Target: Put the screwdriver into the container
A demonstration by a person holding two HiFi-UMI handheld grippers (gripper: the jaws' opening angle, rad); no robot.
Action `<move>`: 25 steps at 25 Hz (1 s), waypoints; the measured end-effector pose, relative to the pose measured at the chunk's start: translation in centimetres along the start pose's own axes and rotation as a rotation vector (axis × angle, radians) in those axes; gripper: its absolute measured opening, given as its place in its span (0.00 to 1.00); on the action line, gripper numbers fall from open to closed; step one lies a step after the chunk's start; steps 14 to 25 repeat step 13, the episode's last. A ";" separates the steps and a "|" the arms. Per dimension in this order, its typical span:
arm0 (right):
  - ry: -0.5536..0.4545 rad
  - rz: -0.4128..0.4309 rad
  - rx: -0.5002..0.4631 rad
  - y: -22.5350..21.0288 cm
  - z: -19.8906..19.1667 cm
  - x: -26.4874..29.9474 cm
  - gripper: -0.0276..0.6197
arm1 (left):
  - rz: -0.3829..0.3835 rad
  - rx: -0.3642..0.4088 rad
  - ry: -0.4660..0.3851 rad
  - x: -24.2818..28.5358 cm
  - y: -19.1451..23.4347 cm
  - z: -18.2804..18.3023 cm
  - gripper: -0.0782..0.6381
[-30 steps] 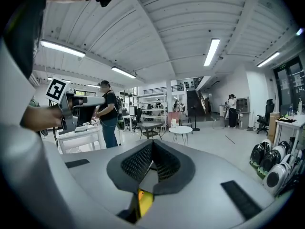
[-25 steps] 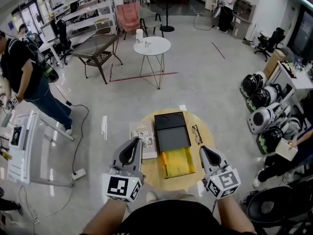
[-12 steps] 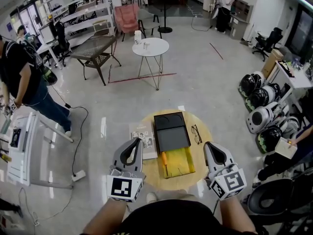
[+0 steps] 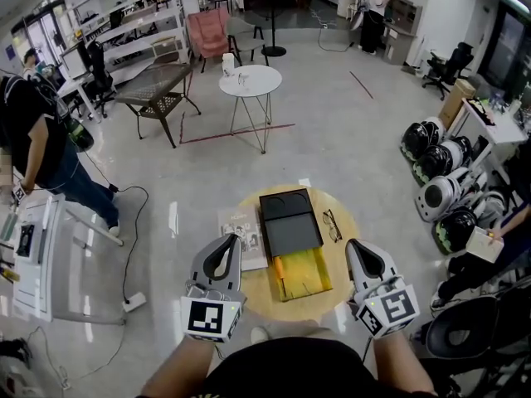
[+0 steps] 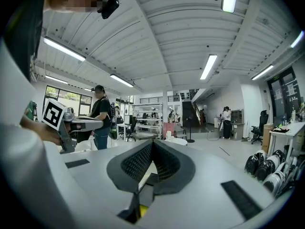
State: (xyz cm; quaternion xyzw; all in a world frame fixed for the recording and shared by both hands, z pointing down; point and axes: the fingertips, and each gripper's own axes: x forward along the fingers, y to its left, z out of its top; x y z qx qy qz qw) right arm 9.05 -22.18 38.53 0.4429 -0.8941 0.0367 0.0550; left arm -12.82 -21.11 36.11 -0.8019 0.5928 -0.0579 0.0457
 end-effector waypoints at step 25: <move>0.007 -0.027 0.015 -0.3 -0.4 0.1 0.06 | -0.059 0.009 0.014 0.8 -0.5 -0.6 0.13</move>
